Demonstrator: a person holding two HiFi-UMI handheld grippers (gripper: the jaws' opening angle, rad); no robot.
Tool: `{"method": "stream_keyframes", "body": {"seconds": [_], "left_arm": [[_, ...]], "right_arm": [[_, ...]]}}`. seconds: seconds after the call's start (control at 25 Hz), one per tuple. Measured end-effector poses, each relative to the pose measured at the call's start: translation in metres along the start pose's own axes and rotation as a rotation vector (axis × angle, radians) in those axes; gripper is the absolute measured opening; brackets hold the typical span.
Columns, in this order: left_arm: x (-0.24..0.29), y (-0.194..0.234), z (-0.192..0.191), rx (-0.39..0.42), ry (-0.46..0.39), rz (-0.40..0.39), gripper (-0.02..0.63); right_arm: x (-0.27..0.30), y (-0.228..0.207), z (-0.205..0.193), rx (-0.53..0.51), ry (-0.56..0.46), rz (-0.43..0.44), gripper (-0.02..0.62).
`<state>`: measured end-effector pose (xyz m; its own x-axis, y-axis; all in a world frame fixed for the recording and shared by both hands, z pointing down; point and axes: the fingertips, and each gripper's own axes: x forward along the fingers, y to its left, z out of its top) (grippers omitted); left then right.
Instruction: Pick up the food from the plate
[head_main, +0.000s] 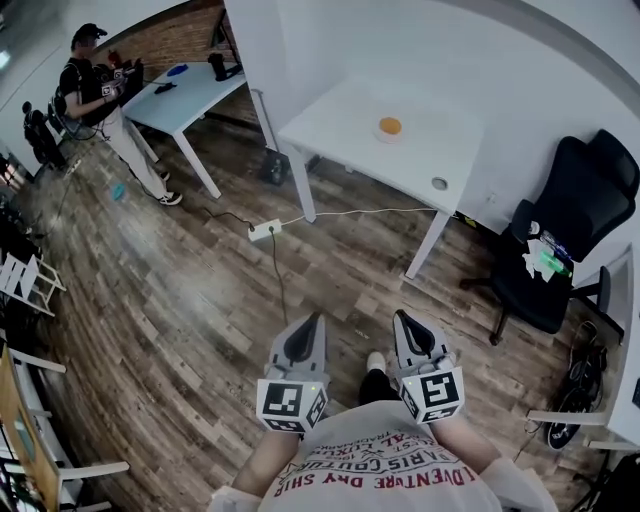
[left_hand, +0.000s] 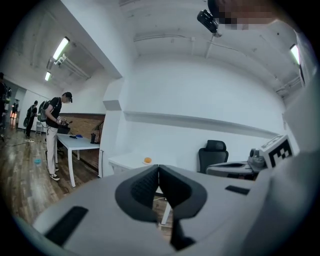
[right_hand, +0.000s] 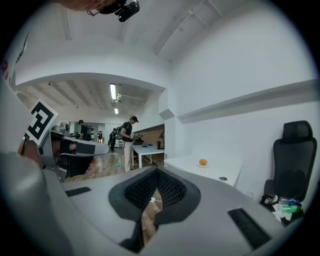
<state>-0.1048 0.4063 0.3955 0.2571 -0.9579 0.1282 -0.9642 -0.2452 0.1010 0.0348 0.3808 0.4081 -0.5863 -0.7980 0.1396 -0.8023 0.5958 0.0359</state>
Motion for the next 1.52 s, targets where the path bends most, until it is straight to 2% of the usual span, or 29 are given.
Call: {"method": "stream_keyframes", "body": {"seconds": [0.52,0.84,1.12,1.28,1.52], "left_arm": [[0.192,0.013,0.042,-0.026,-0.017,0.025,0.008],[0.27,0.019,0.038,-0.021,0.028,-0.016,0.008],[0.344,0.047,0.052,0.004,0.022,-0.112,0.008],[0.398,0.07,0.061,-0.002,0.033,-0.206,0.008],[0.469,0.118,0.098,0.03,0.024,-0.33,0.008]], "right_arm": [[0.134,-0.152,0.031,-0.004,-0.001,0.038,0.009],[0.185,-0.201,0.015,0.042,0.043,0.015,0.009],[0.242,-0.228,0.013,0.065,0.056,-0.066,0.009],[0.285,-0.249,0.021,0.082,0.053,-0.155,0.009],[0.355,-0.269,0.048,0.11,0.035,-0.285,0.009]]}}
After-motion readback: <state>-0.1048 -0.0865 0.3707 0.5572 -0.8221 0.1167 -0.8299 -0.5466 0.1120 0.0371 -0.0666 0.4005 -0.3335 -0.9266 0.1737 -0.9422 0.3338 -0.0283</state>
